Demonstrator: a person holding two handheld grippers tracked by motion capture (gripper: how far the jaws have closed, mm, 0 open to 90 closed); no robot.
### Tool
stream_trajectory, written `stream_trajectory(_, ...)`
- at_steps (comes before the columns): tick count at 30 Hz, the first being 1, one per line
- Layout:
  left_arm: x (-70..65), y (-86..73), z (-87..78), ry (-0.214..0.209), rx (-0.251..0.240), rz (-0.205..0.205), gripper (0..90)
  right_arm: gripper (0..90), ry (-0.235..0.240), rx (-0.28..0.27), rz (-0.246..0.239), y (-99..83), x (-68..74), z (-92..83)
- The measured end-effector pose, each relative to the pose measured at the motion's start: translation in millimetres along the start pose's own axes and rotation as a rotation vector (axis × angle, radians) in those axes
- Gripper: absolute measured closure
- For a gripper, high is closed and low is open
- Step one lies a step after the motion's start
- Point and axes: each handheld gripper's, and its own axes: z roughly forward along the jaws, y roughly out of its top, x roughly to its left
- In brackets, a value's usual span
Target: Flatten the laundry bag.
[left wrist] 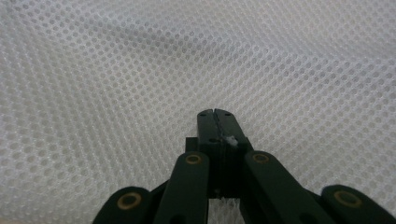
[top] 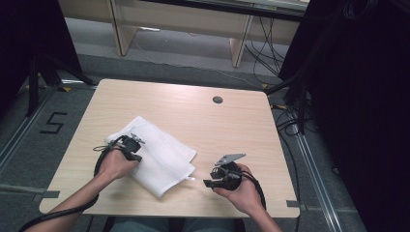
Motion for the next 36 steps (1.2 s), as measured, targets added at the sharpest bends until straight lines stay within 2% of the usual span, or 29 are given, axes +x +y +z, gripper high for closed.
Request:
stream_trajectory(2,-1.5,3.5,2.3,0.002,-0.005,-0.002,89.5,58.0,-0.003,-0.008,-0.004,0.0,-0.5,0.1)
stream_trajectory(3,-1.5,3.5,2.3,0.002,-0.005,-0.002,89.4,58.0,0.002,-0.029,0.005,-0.6,0.0,1.7)
stream_trajectory(5,-3.0,7.0,4.5,0.007,-0.009,0.001,89.4,58.0,-0.004,-0.010,-0.006,0.3,-0.4,-0.3)
stream_trajectory(7,-4.3,9.3,5.2,0.013,-0.006,0.007,89.4,58.1,-0.008,-0.016,-0.011,0.6,-0.4,-0.2)
stream_trajectory(8,-4.5,11.0,6.0,0.015,-0.005,0.014,89.4,58.2,-0.025,-0.050,-0.038,0.4,-2.3,2.5)
stream_trajectory(10,-5.2,13.5,7.3,0.015,-0.004,0.014,89.5,58.3,-0.026,-0.064,-0.030,0.1,-1.6,3.7)
stream_trajectory(12,-5.7,17.2,9.6,0.010,-0.009,0.005,89.4,58.2,-0.008,-0.036,0.003,1.3,-0.3,1.1)
stream_trajectory(13,-5.7,17.2,9.6,0.010,-0.009,0.005,89.4,58.2,-0.008,-0.036,0.003,1.3,-0.3,1.1)
stream_trajectory(14,-6.3,18.7,10.5,0.014,-0.014,0.002,89.4,58.2,-0.026,-0.047,-0.026,0.7,-2.2,2.6)
stream_trajectory(15,-6.8,20.9,12.1,0.014,-0.022,0.001,89.4,58.1,-0.026,-0.047,-0.025,0.6,-2.2,2.7)
stream_trajectory(16,-6.5,21.9,13.1,0.010,-0.026,0.003,89.4,58.1,-0.013,-0.039,-0.001,1.0,-1.0,1.4)
stream_trajectory(17,-7.1,22.5,13.2,0.013,-0.027,0.003,89.4,58.1,-0.018,-0.044,-0.011,0.7,-1.6,1.7)
stream_trajectory(20,-7.7,22.5,15.4,0.008,-0.058,-0.002,89.2,58.1,-0.013,-0.021,0.000,1.1,-1.8,-0.6)
stream_trajectory(22,-7.7,20.8,13.7,0.000,-0.073,-0.017,87.7,58.1,-0.017,-0.027,-0.013,0.5,-3.5,-0.7)
stream_trajectory(23,-7.7,20.8,13.7,0.000,-0.073,-0.017,86.9,58.1,-0.015,-0.028,-0.004,0.5,-3.1,-1.0)
stream_trajectory(24,-8.5,19.2,4.6,-0.021,-0.072,-0.002,87.4,58.2,-0.015,-0.027,-0.001,0.2,-3.1,-1.8)
stream_trajectory(25,-8.5,19.2,4.6,-0.021,-0.072,-0.002,88.1,58.2,-0.015,-0.027,-0.001,0.2,-3.1,-1.8)
stream_trajectory(26,-11.3,17.7,-3.0,-0.031,-0.074,0.020,88.1,58.2,-0.010,-0.053,0.007,-0.7,-3.0,-0.5)
stream_trajectory(27,-13.7,16.1,-7.0,-0.043,-0.075,0.027,89.2,58.3,-0.016,-0.034,0.003,-0.6,-3.7,-4.2)
stream_trajectory(28,-20.4,12.6,-14.5,-0.094,-0.064,0.043,89.2,58.4,-0.018,-0.041,-0.003,-1.0,-4.6,-4.0)
stream_trajectory(29,-20.4,12.6,-14.5,-0.094,-0.064,0.043,89.3,58.3,-0.014,-0.036,0.008,-0.8,-4.5,-4.6)
stream_trajectory(31,-35.4,6.7,-15.8,-0.146,-0.007,0.095,89.3,58.3,-0.019,-0.055,0.004,-1.2,-5.7,-2.4)
stream_trajectory(32,-35.4,6.7,-15.8,-0.146,-0.007,0.095,89.3,58.3,-0.019,-0.055,0.004,-1.2,-5.7,-2.4)
stream_trajectory(34,-44.8,5.3,-10.6,-0.166,0.027,0.134,89.3,58.3,-0.024,-0.039,-0.012,-0.7,-4.8,-3.8)
stream_trajectory(36,-47.3,6.0,-7.1,-0.165,0.025,0.126,89.2,58.2,-0.021,-0.039,-0.016,-0.7,-4.5,-3.9)
